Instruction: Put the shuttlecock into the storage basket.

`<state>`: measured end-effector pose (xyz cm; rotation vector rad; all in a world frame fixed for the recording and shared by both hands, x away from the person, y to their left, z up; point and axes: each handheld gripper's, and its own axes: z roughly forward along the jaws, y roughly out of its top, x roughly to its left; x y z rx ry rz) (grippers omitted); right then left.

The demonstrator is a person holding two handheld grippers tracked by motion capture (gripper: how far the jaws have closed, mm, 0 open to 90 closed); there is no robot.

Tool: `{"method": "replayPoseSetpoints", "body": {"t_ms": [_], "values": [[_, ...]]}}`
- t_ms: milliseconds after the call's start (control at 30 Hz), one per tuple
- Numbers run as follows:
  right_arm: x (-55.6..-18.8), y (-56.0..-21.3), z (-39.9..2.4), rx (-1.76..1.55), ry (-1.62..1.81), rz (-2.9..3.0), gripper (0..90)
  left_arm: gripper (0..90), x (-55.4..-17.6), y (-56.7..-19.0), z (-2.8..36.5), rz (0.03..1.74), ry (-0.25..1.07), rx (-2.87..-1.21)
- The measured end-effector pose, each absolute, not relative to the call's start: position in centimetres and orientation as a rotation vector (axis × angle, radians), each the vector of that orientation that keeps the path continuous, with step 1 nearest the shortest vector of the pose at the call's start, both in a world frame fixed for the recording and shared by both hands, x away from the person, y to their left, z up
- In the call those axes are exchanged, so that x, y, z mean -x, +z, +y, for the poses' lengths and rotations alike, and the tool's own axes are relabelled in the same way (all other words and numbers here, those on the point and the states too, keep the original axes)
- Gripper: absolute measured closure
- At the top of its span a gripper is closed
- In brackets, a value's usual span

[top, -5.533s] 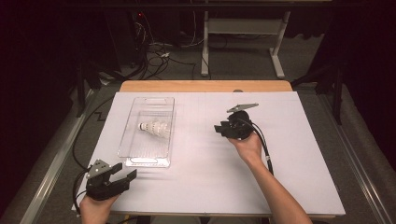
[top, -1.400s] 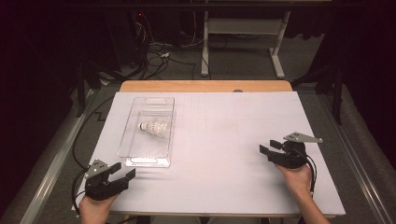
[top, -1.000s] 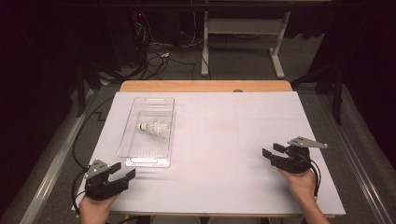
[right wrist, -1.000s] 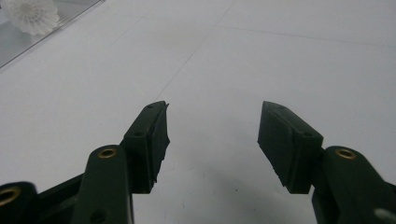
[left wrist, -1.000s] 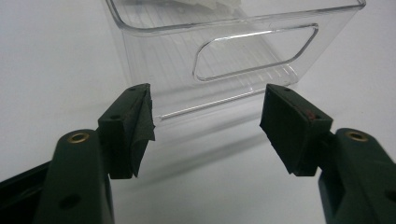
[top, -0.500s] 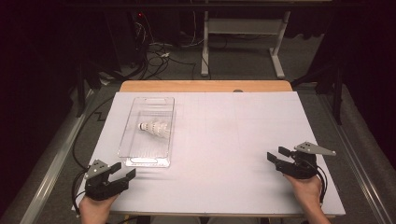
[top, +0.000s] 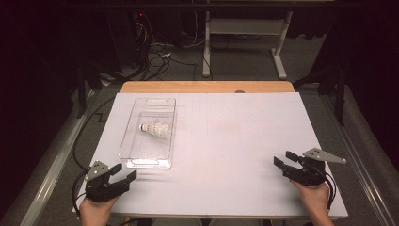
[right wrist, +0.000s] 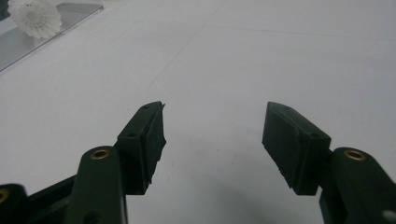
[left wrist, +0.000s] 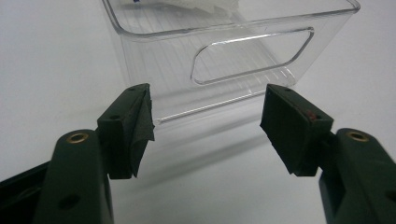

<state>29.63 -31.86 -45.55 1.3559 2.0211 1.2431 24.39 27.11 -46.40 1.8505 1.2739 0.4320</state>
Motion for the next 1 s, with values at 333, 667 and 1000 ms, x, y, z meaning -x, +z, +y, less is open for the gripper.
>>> {"method": "replayPoseSetpoints", "body": {"t_ms": [333, 667, 1000], "values": [[-28.8, -45.8, -32.7, -1.353, 1.256, 2.007, 36.9, 34.4, -24.4, -46.4, 27.2, 1.273, 0.435, -1.835], [-28.1, -46.0, -33.5, -1.356, 1.269, 1.988, 34.8, 34.1, -24.4, -46.4, 27.3, 1.274, 0.431, -1.830], [-28.0, -46.2, -33.8, -1.367, 1.272, 1.976, 34.0, 34.1, -24.3, -46.4, 27.4, 1.273, 0.435, -1.822]]}}
